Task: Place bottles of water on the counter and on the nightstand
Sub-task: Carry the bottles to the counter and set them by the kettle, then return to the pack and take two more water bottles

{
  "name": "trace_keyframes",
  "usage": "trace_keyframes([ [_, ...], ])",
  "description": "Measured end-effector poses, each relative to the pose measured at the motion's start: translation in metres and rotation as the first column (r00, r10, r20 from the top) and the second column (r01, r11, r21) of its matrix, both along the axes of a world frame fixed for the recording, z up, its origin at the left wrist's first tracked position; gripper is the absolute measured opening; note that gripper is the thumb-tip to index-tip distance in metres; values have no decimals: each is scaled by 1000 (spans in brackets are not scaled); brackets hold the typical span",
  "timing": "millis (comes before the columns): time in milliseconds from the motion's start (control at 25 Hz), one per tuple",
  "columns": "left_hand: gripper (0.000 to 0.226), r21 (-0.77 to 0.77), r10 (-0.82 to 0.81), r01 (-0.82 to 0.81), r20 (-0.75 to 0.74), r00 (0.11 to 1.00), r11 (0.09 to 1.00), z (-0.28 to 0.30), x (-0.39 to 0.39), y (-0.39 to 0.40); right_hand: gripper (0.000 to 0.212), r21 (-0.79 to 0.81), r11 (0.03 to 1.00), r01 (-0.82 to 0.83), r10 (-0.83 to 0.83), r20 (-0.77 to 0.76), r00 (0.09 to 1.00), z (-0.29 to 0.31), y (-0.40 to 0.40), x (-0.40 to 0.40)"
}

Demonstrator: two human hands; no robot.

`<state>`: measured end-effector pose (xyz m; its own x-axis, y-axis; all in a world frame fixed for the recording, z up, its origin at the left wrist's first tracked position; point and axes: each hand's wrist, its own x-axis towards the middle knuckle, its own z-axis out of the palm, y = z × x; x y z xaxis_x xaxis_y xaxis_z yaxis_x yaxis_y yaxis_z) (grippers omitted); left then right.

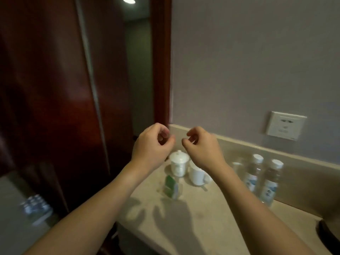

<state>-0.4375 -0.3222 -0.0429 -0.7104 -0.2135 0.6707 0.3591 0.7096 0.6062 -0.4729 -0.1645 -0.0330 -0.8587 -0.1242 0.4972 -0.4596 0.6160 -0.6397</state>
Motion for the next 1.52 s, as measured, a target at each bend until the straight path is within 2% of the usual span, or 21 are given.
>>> trace_keyframes([
  [120, 16, -43, 160, -159, 27, 987, 986, 11, 63, -111, 33, 138, 973, -184, 192, -42, 981, 14, -106, 30],
  [200, 13, -53, 279, -277, 50, 959, 959, 15, 114, -184, 36, 164, 938, -307, 320, -63, 945, 23, -185, 58],
  [400, 12, -32, 588, -588, 89, 804, 809, 14, 259, -350, 33, 171, 747, -642, 659, -62, 750, 20, -393, 158],
  [520, 11, -9, 699, -705, 136, 702, 709, 9, 326, -419, 33, 162, 651, -742, 753, -10, 658, 10, -486, 209],
  [680, 11, 17, 765, -778, 173, 620, 628, -6, 372, -485, 29, 140, 579, -803, 809, 29, 588, 0, -574, 241],
  [800, 13, 33, 782, -798, 175, 598, 602, -17, 375, -537, 26, 150, 540, -828, 832, 50, 552, -12, -632, 243],
  [960, 13, 12, 796, -807, 156, 584, 590, -30, 341, -622, 24, 123, 524, -843, 844, 58, 534, -30, -722, 207],
  [1160, 13, -30, 754, -773, 246, 609, 634, -18, 266, -750, 28, 106, 554, -826, 823, 77, 562, -19, -848, 128],
  [1360, 12, 48, 730, -757, 234, 642, 651, -5, 218, -854, 28, 107, 538, -836, 834, 75, 547, -5, -949, 80],
  [1520, 13, 69, 707, -745, 268, 655, 664, -17, 178, -940, 31, 135, 563, -816, 810, 107, 576, -19, -1029, 44],
])
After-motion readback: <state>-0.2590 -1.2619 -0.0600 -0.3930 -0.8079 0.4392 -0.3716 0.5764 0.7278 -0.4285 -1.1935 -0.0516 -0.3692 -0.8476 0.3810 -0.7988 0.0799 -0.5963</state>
